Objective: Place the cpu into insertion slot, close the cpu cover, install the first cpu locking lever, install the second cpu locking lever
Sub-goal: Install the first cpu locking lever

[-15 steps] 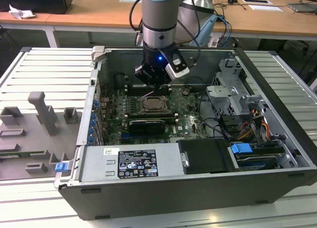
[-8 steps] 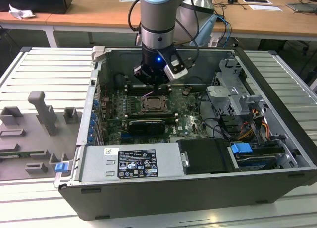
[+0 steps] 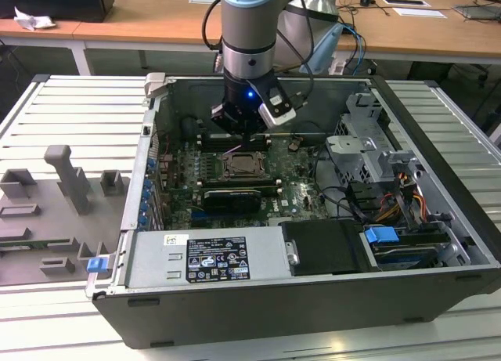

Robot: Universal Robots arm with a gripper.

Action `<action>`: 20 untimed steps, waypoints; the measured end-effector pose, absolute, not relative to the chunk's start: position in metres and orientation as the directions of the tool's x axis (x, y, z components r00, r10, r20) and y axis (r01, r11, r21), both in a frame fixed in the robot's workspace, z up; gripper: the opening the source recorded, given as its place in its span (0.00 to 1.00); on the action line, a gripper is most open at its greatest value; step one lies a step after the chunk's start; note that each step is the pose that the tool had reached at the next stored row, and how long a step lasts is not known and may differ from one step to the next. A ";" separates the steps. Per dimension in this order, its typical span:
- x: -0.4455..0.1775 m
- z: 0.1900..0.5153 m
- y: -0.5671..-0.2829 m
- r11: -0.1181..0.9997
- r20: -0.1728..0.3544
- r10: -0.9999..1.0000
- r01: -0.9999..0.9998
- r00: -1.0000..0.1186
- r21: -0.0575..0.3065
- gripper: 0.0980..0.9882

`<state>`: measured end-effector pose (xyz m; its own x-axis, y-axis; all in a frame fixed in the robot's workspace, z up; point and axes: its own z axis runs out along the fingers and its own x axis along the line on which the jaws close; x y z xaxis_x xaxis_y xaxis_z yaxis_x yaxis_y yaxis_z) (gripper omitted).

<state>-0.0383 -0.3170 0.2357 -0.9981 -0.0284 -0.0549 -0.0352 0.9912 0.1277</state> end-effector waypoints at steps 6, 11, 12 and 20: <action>-0.043 0.233 -0.309 0.990 -0.064 -0.030 -0.038 -0.998 0.138 0.01; -0.044 0.230 -0.301 0.989 -0.067 -0.046 -0.055 -0.997 0.138 0.01; -0.044 0.230 -0.301 0.988 -0.069 -0.061 -0.070 -0.996 0.138 0.01; -0.042 0.225 -0.296 0.987 -0.075 -0.077 -0.086 -0.994 0.136 0.01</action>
<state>-0.0424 -0.2964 0.2248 -0.9942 -0.0768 -0.0752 -0.0865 0.9870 0.1358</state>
